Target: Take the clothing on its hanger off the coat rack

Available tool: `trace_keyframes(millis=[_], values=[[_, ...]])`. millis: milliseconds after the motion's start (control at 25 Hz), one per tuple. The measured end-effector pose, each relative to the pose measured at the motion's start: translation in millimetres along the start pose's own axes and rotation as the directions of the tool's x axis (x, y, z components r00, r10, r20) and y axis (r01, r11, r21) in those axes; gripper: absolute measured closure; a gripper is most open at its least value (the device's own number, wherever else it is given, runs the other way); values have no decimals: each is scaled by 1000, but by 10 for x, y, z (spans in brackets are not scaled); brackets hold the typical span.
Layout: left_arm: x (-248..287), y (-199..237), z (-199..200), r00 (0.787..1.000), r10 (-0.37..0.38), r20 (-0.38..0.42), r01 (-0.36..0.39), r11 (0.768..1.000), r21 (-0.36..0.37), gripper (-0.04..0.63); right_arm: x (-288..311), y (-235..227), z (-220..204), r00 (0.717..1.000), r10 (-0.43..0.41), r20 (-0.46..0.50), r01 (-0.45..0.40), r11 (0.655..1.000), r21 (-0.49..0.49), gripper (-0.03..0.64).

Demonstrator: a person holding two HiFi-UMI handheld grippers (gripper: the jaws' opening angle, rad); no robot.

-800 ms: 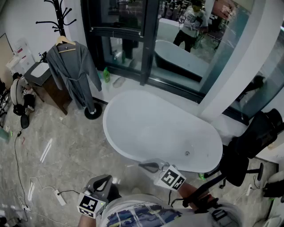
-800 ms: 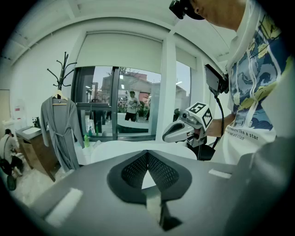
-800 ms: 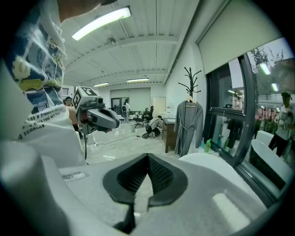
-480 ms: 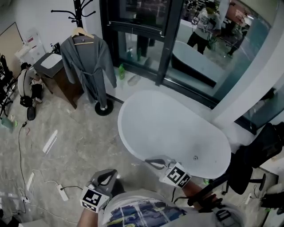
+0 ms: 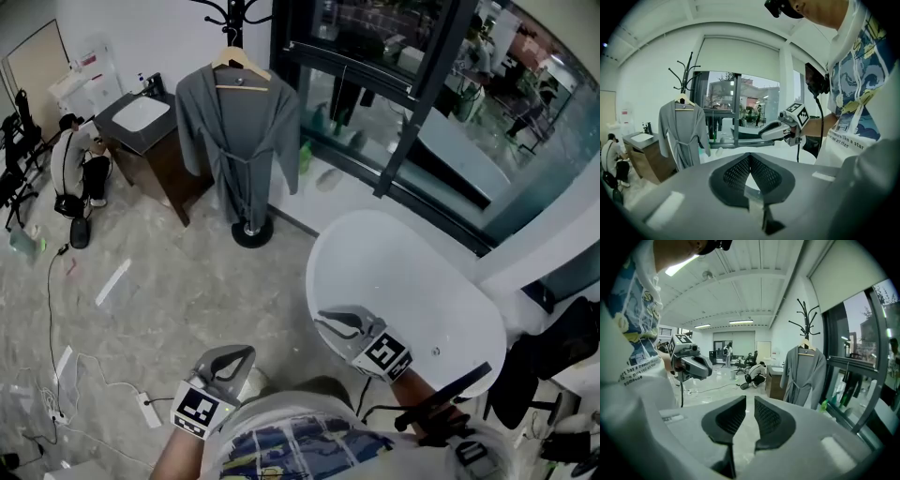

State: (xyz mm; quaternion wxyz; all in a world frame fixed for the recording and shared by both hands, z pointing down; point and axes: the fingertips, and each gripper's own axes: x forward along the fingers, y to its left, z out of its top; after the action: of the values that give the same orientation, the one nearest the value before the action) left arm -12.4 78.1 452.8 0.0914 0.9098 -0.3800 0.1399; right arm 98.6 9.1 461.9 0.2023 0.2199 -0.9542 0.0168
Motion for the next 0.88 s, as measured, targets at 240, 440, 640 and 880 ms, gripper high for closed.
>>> trace_keyframes(millis=[240,440,640,880], values=[[-228,774,-97,998,59,-4,-59,997,-40,592,825,-370,358,999,27,-35,-30,997,-66,518],[-180,1379,-103,994,108,15,-107,991,-75,592,1438,-1273,547,996,-8,-85,-4,989,-146,499],[61,1971,93,989,145,17,-144,987,-65,592,1910,-2516,955,992,-81,-94,61,979,-196,474],[320,2615,398,980,196,33,-192,977,-88,590,2461,-3797,1599,984,-156,-82,130,957,-259,439]])
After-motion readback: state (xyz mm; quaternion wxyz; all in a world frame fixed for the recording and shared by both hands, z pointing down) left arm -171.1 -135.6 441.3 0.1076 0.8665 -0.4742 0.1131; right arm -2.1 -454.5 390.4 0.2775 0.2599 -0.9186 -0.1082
